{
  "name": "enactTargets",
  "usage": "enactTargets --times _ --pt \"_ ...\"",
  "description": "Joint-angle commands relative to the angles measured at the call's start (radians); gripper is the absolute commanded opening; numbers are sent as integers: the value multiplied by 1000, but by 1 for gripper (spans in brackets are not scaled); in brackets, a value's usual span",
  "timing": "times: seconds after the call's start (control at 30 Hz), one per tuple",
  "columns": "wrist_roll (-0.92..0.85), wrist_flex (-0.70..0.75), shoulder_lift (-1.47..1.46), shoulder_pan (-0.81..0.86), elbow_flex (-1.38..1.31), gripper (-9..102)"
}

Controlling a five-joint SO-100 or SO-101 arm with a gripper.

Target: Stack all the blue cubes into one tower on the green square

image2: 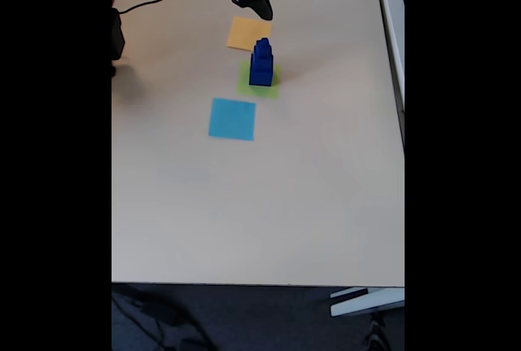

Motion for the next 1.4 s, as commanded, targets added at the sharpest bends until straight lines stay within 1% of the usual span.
enactTargets --times 0.0,0.4,0.77,0.97,1.37 --pt "-3 -37 2 5 -14 0" --pt "-15 -106 -40 18 -18 0" --pt "-18 -135 -67 23 -18 0" --pt "-11 -183 -69 18 40 0" --pt "38 -173 -54 8 52 0"
